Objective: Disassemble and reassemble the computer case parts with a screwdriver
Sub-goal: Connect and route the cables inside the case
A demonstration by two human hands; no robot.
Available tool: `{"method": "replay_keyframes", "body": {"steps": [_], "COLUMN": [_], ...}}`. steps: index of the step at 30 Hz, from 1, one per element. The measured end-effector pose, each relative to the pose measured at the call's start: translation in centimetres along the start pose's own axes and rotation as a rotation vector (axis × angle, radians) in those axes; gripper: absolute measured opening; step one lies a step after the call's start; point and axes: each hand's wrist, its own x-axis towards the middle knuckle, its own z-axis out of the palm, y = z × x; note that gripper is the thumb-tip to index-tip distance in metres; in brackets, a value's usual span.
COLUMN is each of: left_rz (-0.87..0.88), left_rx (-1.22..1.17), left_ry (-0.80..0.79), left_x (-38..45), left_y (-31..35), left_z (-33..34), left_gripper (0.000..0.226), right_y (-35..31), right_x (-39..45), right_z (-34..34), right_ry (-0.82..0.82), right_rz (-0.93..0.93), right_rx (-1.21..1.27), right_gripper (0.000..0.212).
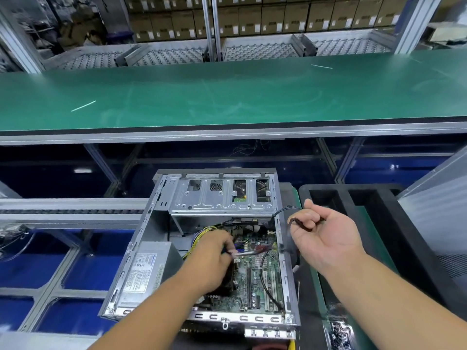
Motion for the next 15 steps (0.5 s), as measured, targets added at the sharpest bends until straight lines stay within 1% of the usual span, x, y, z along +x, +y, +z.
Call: {"method": "replay_keyframes", "body": {"steps": [3,5,6,8,12,13,15], "left_rz": [-0.226,-0.297,-0.323,-0.381,-0.453,-0.467,-0.485], "left_rx": [-0.114,-0.312,-0.446,-0.658,-0.927,-1.007,-1.201], "left_ry": [0.147,0.248,0.260,0.238,0.225,0.220,0.176], "left_x": [0.1,0.4,0.5,0.6,1.2,1.4,1.7], "left_y": [-1.6,-1.7,-1.5,-1.0,0.4,0.7,1.2], "left_z": [-0.9,-1.2,-1.1,-0.9,-0.6,-0.6,-0.8], "left_gripper": [0.024,0.020,0.021,0.028,0.038,0.038,0.028], "right_y": [0.5,1.4,2.0,3.3,4.7,4.9,4.9], "right_x": [-0.1,-0.3,-0.4,-0.6,-0.8,-0.8,-0.8], "right_z": [-0.6,-1.3,-1.7,-2.4,-3.7,-4.0,-4.7], "right_ry": [0.027,0.043,0.039,0.021,0.068,0.090,0.122], "right_rz": [-0.053,-0.088,-0.109,-0.168,-0.341,-0.371,-0.409], "right_rx": [-0.127,-0.282,-0.361,-0.497,-0.674,-0.708,-0.767], "right_gripper": [0.011,0.011,0.013,0.016,0.023,0.025,0.028]}}
